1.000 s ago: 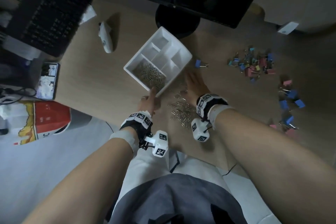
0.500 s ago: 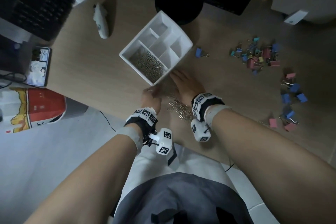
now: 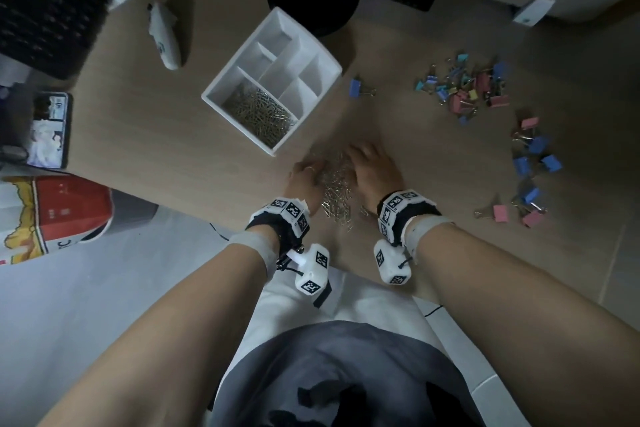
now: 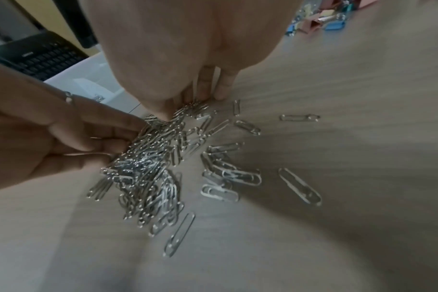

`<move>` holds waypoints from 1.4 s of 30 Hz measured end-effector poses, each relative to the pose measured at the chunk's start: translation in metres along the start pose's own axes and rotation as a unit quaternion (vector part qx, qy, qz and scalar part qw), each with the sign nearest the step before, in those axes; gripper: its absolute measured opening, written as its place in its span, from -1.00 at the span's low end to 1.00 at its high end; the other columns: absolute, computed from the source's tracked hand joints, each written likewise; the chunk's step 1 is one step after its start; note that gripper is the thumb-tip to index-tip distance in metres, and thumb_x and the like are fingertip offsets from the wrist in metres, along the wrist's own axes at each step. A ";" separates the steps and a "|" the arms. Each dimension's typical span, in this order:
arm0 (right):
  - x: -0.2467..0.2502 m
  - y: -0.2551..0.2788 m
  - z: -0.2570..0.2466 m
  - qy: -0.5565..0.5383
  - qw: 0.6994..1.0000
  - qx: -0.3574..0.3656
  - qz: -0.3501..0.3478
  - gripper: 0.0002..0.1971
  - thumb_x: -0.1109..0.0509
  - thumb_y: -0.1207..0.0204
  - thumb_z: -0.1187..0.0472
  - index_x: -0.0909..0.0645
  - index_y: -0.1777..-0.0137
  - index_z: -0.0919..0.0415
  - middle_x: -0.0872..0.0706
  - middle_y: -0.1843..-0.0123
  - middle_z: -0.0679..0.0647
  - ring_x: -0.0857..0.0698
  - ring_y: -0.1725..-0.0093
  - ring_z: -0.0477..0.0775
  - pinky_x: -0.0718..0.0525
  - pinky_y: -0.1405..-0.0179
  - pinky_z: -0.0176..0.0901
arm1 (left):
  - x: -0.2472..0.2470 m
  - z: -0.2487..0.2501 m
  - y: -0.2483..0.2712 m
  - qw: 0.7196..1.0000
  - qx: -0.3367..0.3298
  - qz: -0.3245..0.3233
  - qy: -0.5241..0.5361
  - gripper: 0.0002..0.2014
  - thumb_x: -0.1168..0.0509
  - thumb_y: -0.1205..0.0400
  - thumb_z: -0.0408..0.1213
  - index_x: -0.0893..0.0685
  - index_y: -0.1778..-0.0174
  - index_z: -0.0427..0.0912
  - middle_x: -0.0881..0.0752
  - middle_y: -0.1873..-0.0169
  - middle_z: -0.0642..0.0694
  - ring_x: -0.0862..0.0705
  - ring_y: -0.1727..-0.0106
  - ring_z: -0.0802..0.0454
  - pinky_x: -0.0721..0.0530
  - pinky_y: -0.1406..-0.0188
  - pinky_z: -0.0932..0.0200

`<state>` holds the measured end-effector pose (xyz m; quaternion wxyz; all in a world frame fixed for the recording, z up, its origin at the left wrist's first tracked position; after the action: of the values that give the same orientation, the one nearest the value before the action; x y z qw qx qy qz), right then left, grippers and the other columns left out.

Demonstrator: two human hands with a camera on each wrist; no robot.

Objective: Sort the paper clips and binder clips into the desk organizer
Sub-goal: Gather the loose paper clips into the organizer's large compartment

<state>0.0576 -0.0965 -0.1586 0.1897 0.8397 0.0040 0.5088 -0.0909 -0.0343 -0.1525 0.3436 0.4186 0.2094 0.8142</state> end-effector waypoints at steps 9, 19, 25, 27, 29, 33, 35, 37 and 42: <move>0.030 0.050 0.035 -0.039 0.948 -0.314 0.009 -0.55 -0.24 -0.63 0.20 -0.41 -0.51 0.24 -0.42 -0.45 0.30 -0.50 -0.37 0.36 -0.54 -0.27 0.16 | 0.030 -0.010 0.008 0.980 0.165 0.091 -0.056 -0.55 -0.21 -0.57 -0.34 -0.57 -0.42 -0.20 -0.56 -0.32 -0.31 -0.58 -0.31 -0.30 -0.50 -0.33 0.01; 0.026 0.095 0.024 -0.197 0.866 -0.457 -0.040 -0.77 -0.31 -0.38 -0.05 -0.56 0.23 0.12 -0.74 0.15 0.18 -0.71 0.18 0.30 -0.72 0.07 0.01 | 0.013 -0.022 0.003 0.979 0.193 -0.018 0.066 -0.68 -0.35 -0.43 -0.12 -0.79 0.12 -0.31 -0.83 0.21 -0.28 -0.81 0.09 -0.24 -0.77 -0.10 -0.17; 0.021 0.070 -0.004 -0.261 0.862 -0.434 -0.023 -0.52 -0.15 -0.31 -0.17 -0.72 0.10 0.17 -0.82 0.17 0.17 -0.80 0.18 0.28 -0.80 0.01 0.12 | 0.016 -0.007 0.006 0.969 0.174 -0.044 0.171 -0.85 -0.25 -0.57 -0.55 -0.73 0.21 -0.40 -0.76 0.53 -0.13 -0.68 0.28 -0.15 -0.68 0.09 -0.06; 0.024 0.073 0.000 -0.258 0.845 -0.469 -0.018 -0.57 -0.20 -0.22 -0.11 -0.71 0.19 0.19 -0.80 0.27 0.15 -0.80 0.27 0.23 -0.80 0.05 0.10 | 0.025 -0.007 0.012 0.964 0.199 -0.047 0.172 -0.81 -0.25 -0.61 -0.49 -0.72 -0.02 -0.49 -0.82 0.31 -0.21 -0.71 0.37 -0.13 -0.74 0.21 0.01; 0.021 0.080 0.010 -0.264 0.827 -0.495 -0.044 -0.66 -0.28 -0.18 0.03 -0.72 0.22 0.24 -0.80 0.30 0.16 -0.80 0.30 0.21 -0.82 0.09 0.12 | 0.028 -0.008 0.023 0.951 0.241 -0.090 0.170 -0.79 -0.23 -0.67 -0.47 -0.71 -0.08 -0.52 -0.81 0.16 -0.25 -0.74 0.38 -0.12 -0.79 0.43 0.10; 0.015 0.092 0.015 -0.320 0.788 -0.519 -0.078 -0.79 -0.36 -0.43 0.15 -0.75 0.19 0.29 -0.83 0.32 0.19 -0.84 0.32 0.24 -0.85 0.13 0.15 | 0.005 -0.003 0.045 0.921 0.280 -0.214 0.168 -0.75 -0.16 -0.70 -0.51 -0.74 0.10 -0.54 -0.78 0.34 -0.33 -0.77 0.48 -0.12 -0.78 0.51 0.12; 0.009 0.092 0.011 -0.372 0.761 -0.524 -0.090 -0.75 -0.31 -0.59 0.28 -0.77 0.19 0.40 -0.83 0.35 0.23 -0.85 0.36 0.19 -0.86 0.20 0.05 | -0.010 -0.003 0.044 0.915 0.275 -0.242 0.170 -0.71 -0.11 -0.73 -0.46 -0.74 0.06 -0.48 -0.78 0.27 -0.31 -0.78 0.39 -0.11 -0.80 0.42 0.14; 0.001 0.087 0.008 -0.405 0.750 -0.514 -0.094 -0.73 -0.26 -0.63 0.34 -0.76 0.14 0.44 -0.84 0.28 0.27 -0.85 0.34 0.17 -0.86 0.19 0.04 | -0.019 -0.001 0.040 0.914 0.268 -0.243 0.181 -0.71 -0.11 -0.74 -0.43 -0.74 0.05 -0.43 -0.79 0.23 -0.28 -0.78 0.29 -0.11 -0.79 0.30 0.13; 0.003 0.064 -0.011 -0.482 0.745 -0.452 -0.088 -0.70 -0.16 -0.71 0.41 -0.67 -0.23 0.56 -0.76 -0.18 0.43 -0.80 0.18 0.10 -0.79 0.00 -0.12 | -0.015 0.006 0.030 0.903 0.255 -0.226 0.261 -0.70 -0.13 -0.74 -0.44 -0.65 -0.30 -0.48 -0.73 -0.12 -0.38 -0.75 -0.12 -0.27 -0.70 -0.03 0.09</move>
<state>0.0377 -0.1522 -0.1305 0.5673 0.7854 -0.2443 -0.0407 -0.0915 -0.0654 -0.1385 0.3331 0.2063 0.5814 0.7131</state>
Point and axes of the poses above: each hand's wrist, its own y-axis away from the middle knuckle, its own x-axis out of the back of the hand, z = x × y, the point moved 2 cm from there along -y, towards the middle knuckle
